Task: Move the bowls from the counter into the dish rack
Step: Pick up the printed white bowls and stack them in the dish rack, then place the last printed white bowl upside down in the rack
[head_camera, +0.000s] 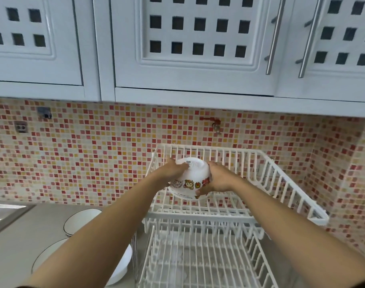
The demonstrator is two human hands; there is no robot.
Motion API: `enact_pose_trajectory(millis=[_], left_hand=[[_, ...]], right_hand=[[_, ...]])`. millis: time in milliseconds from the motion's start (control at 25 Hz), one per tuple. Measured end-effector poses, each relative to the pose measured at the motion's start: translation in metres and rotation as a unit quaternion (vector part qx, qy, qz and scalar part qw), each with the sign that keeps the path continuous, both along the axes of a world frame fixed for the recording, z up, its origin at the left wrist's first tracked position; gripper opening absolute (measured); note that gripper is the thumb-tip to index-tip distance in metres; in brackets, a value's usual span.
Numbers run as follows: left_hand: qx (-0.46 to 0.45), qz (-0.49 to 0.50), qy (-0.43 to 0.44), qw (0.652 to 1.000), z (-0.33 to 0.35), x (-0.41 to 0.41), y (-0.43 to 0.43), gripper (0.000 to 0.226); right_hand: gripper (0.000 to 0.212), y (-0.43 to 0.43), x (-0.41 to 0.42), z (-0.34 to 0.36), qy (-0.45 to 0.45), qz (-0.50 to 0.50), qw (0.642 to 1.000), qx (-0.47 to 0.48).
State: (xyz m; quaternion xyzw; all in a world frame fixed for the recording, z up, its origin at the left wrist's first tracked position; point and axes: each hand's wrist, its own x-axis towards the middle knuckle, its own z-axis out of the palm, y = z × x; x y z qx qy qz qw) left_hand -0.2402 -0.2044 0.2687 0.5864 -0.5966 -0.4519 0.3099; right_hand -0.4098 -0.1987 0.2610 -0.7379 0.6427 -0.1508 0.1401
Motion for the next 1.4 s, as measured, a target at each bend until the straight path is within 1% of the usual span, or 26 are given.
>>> enact_pose_trajectory(millis=[80,160,200,240,320,400,480,560,640,760,880,1000,1080,1280,1400], left_hand=[[-0.022,-0.008,-0.012,1.0,0.004,0.001,0.005,0.074],[-0.068,-0.018,-0.03,0.997,0.014,0.006,0.014,0.074],[-0.089,-0.02,-0.032,0.995,0.022,0.011,0.02,0.073],[-0.108,-0.022,-0.031,0.993,0.03,0.017,0.025,0.073],[-0.139,-0.014,-0.048,0.989,0.046,0.038,0.039,0.071],[-0.168,0.011,-0.076,0.983,0.057,0.067,0.053,0.065],[-0.185,0.024,-0.081,0.979,0.062,0.1,0.066,0.06],[-0.183,0.036,-0.084,0.979,0.061,0.133,0.077,0.06],[-0.18,0.05,-0.107,0.977,0.051,0.164,0.089,0.059],[-0.152,0.063,-0.146,0.976,0.022,0.205,0.105,0.055],[-0.101,0.08,-0.165,0.978,-0.017,0.234,0.117,0.053],[-0.056,0.081,-0.18,0.979,-0.063,0.254,0.121,0.05],[-0.021,0.072,-0.189,0.979,-0.096,0.263,0.119,0.05],[0.05,0.044,-0.19,0.98,-0.178,0.267,0.101,0.041],[0.077,0.036,-0.218,0.972,-0.226,0.265,0.078,0.046]], right_hand=[[0.112,0.005,0.004,0.004,0.003,-0.002,1.0,0.011],[0.119,0.012,0.009,0.013,0.006,-0.008,1.0,0.007],[0.12,0.017,0.014,0.02,0.001,-0.013,1.0,0.001],[0.116,0.021,0.019,0.027,-0.006,-0.014,1.0,-0.009],[0.102,0.032,0.039,0.042,-0.009,-0.016,0.999,-0.042],[0.09,0.046,0.069,0.055,-0.008,-0.013,0.996,-0.084],[0.081,0.061,0.106,0.063,-0.026,-0.002,0.992,-0.12],[0.074,0.072,0.148,0.063,-0.037,0.011,0.988,-0.15],[0.067,0.082,0.189,0.053,-0.036,0.019,0.983,-0.179],[0.06,0.092,0.246,0.013,-0.045,0.024,0.975,-0.215],[0.061,0.091,0.281,-0.039,-0.073,0.005,0.981,-0.18],[0.062,0.085,0.295,-0.09,-0.101,-0.043,0.989,-0.1],[0.062,0.079,0.295,-0.126,-0.106,-0.075,0.99,-0.058],[0.051,0.059,0.283,-0.203,-0.114,-0.133,0.985,0.003],[0.058,0.039,0.28,-0.247,-0.128,-0.161,0.977,0.056]])
